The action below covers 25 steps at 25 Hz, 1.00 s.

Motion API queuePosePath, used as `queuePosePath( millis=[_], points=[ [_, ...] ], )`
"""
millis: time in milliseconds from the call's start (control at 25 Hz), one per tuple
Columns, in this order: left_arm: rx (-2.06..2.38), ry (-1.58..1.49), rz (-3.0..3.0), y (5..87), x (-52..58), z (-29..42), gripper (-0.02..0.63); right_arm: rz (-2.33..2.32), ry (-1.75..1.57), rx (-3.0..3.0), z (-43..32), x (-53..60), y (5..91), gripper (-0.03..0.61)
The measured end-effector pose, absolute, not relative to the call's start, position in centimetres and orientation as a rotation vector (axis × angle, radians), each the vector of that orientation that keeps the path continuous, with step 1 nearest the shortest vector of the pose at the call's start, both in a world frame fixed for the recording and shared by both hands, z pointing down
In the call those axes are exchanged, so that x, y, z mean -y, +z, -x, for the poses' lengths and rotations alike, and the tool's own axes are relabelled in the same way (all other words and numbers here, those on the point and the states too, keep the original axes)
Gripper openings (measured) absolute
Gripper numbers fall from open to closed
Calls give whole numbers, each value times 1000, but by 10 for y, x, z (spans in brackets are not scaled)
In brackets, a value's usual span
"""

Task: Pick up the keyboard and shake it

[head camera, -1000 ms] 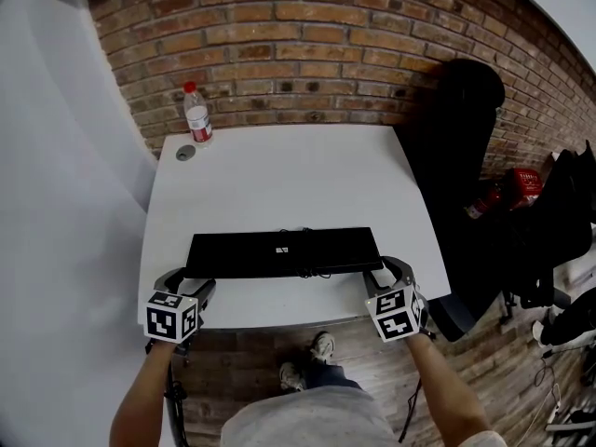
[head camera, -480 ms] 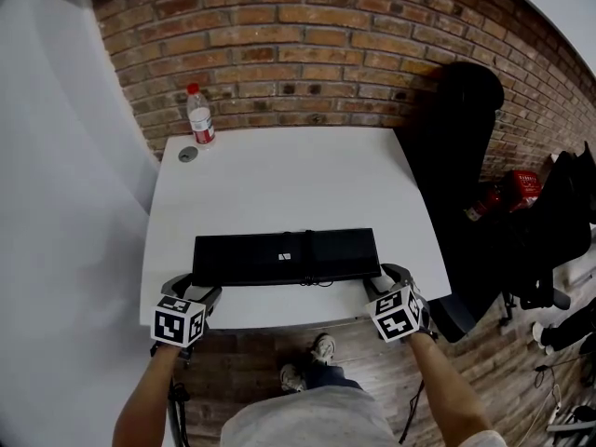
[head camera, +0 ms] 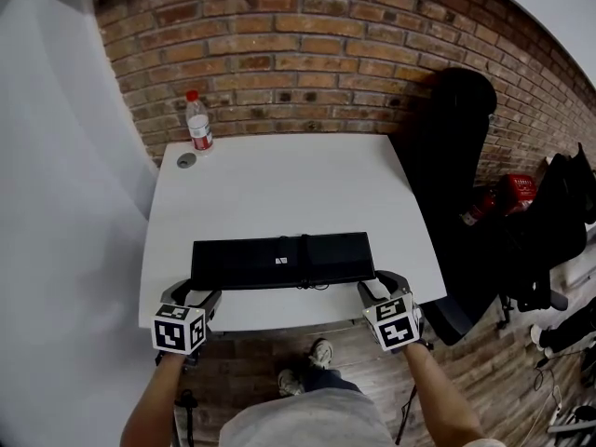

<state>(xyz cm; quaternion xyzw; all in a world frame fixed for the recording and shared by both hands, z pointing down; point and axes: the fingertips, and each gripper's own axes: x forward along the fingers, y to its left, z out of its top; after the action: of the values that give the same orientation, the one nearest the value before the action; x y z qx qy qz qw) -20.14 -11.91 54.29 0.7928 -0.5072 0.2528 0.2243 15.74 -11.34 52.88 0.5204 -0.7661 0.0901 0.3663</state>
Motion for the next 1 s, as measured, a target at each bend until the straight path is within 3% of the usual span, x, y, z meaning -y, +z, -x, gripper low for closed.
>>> queuePosePath(
  millis=[600, 840, 1000],
  points=[
    [1300, 460, -2401, 464, 98, 96, 202, -1406, 293, 2297, -68, 96, 447, 80],
    [1275, 364, -2448, 441, 88, 64, 98, -1426, 280, 2390, -49, 86, 420, 11],
    [1275, 346, -2457, 434, 81, 50, 6, -1405, 283, 2419, -44, 82, 413, 11]
  ],
)
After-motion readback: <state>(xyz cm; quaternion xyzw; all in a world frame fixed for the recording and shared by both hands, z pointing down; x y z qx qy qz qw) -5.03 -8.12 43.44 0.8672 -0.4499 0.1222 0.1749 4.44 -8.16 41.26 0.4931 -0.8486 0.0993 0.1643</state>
